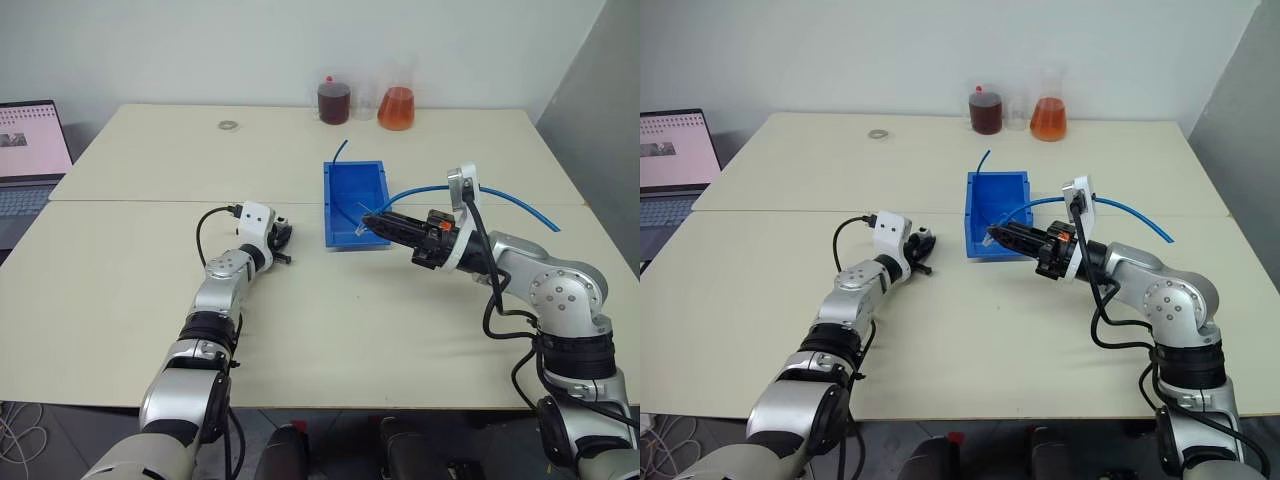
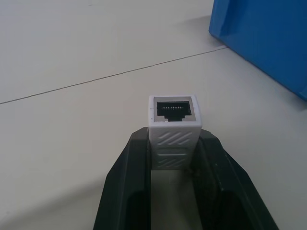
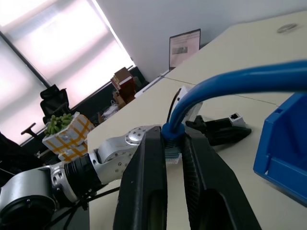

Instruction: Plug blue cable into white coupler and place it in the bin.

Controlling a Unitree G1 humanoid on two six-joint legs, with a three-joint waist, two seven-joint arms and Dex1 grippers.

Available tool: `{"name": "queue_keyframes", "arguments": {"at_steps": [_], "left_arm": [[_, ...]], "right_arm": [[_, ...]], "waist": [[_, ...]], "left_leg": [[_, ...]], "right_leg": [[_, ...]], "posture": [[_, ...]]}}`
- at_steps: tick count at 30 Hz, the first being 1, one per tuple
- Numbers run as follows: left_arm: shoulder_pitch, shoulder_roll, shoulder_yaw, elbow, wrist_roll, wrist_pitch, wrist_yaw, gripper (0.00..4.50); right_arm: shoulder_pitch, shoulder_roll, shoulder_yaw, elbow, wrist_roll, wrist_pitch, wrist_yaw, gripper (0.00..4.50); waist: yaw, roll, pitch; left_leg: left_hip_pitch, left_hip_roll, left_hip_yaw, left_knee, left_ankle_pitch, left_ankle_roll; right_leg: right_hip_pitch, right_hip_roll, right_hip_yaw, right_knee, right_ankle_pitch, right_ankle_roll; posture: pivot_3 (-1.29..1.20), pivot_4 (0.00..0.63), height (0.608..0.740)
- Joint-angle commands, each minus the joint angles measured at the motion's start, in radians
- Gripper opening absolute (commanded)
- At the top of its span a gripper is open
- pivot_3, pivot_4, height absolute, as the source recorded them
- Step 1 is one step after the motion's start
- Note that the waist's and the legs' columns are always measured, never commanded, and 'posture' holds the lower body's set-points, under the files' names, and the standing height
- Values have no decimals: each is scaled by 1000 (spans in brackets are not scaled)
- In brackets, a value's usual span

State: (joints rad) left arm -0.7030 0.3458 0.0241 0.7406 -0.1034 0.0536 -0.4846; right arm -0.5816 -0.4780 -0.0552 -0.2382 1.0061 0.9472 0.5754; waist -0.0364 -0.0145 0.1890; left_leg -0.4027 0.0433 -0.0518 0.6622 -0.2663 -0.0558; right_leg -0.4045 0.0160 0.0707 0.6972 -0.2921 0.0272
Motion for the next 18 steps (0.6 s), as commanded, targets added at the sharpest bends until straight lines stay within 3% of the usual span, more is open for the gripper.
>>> {"name": "queue_keyframes", "arguments": {"at_steps": [1, 4, 7, 14, 18], "left_arm": [[146, 112, -71, -269, -50, 38, -302, 766], [247, 198, -111, -463, -107, 72, -490, 766], [288, 217, -127, -574, -158, 93, -585, 766], [249, 67, -255, -548, -121, -16, -648, 766], [237, 38, -286, -492, -105, -68, -684, 766]], "right_arm": [[48, -63, 29, -80, -63, -36, 76, 199], [57, -95, 54, -97, -97, -54, 133, 199], [46, -119, 91, -97, -148, -87, 195, 199], [-3, -99, 261, -30, -352, -257, 334, 199], [5, -83, 335, 47, -483, -394, 389, 199]], "waist": [[-3, 0, 0], [-4, 1, 0], [3, 0, 0], [7, 0, 0], [-1, 0, 0]], "left_leg": [[0, 0, 0, -1, 0, 0], [0, 1, 1, -2, 0, 0], [0, 1, 0, -1, 0, 0], [1, 0, 1, 1, 0, 0], [1, 1, 1, 0, 0, 0]], "right_leg": [[0, 0, 0, 0, 0, 0], [-1, 0, 0, -1, -1, -2], [0, 0, 0, -1, -1, -2], [1, 0, 0, -1, -1, -1], [0, 1, 0, -1, -1, -1]], "posture": [[0, 150, 740], [0, 150, 740], [0, 150, 740], [0, 150, 740], [0, 150, 740]]}}
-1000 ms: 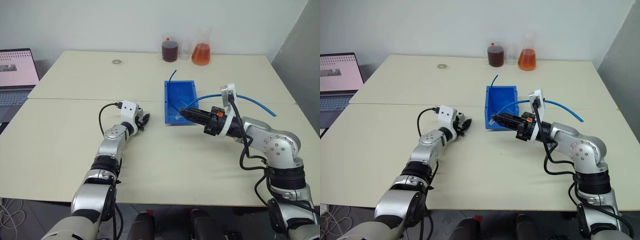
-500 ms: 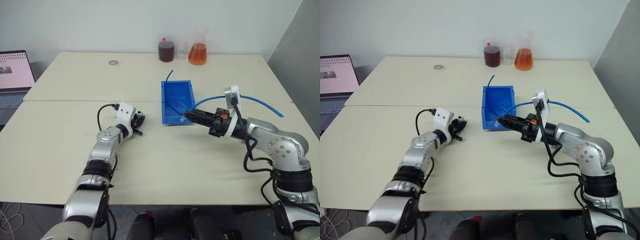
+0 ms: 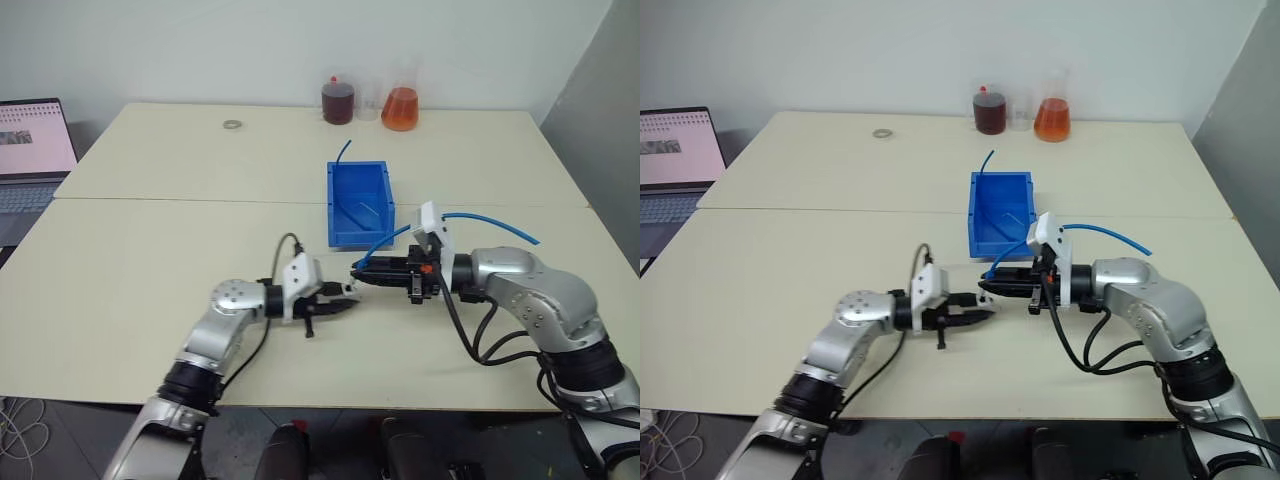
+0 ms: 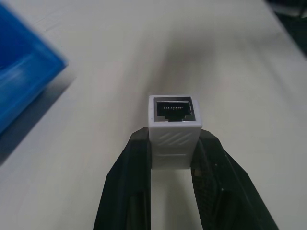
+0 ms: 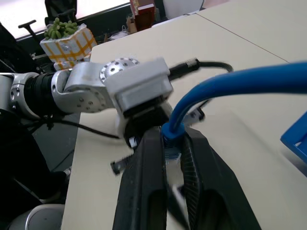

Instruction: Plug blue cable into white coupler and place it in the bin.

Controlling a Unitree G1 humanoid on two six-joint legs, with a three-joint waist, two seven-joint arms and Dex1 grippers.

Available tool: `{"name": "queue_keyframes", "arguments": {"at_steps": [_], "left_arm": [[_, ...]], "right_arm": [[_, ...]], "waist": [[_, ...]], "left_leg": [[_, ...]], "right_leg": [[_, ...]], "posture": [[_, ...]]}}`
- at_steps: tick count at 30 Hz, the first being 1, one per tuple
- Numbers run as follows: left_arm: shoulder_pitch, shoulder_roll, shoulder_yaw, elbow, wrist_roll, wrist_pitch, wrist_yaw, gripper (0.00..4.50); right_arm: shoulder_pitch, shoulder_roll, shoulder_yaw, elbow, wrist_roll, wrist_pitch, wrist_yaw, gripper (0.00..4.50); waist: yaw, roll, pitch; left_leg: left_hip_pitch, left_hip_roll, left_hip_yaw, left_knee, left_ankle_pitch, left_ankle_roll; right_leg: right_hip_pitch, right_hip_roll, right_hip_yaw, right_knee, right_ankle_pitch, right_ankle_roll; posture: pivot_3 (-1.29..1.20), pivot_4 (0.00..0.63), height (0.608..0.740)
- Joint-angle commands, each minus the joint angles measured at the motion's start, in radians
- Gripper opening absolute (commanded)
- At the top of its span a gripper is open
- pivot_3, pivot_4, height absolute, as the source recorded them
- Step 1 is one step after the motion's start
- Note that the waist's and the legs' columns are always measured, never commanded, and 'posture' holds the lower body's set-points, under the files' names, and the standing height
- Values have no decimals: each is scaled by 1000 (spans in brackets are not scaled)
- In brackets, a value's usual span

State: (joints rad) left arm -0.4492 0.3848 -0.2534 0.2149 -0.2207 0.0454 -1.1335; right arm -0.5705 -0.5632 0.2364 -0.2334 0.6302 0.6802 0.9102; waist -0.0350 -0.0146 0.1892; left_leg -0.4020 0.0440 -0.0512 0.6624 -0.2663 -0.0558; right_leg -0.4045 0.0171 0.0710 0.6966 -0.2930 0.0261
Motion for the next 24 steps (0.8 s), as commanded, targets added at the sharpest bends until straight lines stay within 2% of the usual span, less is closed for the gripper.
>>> {"name": "queue_keyframes", "arguments": {"at_steps": [1, 9, 24], "left_arm": [[-15, -1, -14, 43, 13, -69, -48, 766], [-1, 40, -21, 114, 27, -134, -136, 766], [9, 40, -12, 98, 30, -123, -123, 766]], "right_arm": [[2, 0, 55, 57, -135, -160, 69, 199], [51, -10, 60, 70, -197, -226, 148, 199], [66, 23, 152, 108, -332, -332, 209, 199]], "waist": [[-4, 0, 0], [0, 0, 0], [1, 0, 0]], "left_leg": [[0, 0, 0, 0, 0, 0], [0, 0, 0, 0, 0, 0], [1, 0, 0, 0, 0, 0]], "right_leg": [[0, 0, 0, 0, 0, 0], [0, 0, 0, 0, 0, 0], [0, 0, 0, 1, 0, 0]], "posture": [[0, 150, 740], [0, 150, 740], [0, 150, 740]]}}
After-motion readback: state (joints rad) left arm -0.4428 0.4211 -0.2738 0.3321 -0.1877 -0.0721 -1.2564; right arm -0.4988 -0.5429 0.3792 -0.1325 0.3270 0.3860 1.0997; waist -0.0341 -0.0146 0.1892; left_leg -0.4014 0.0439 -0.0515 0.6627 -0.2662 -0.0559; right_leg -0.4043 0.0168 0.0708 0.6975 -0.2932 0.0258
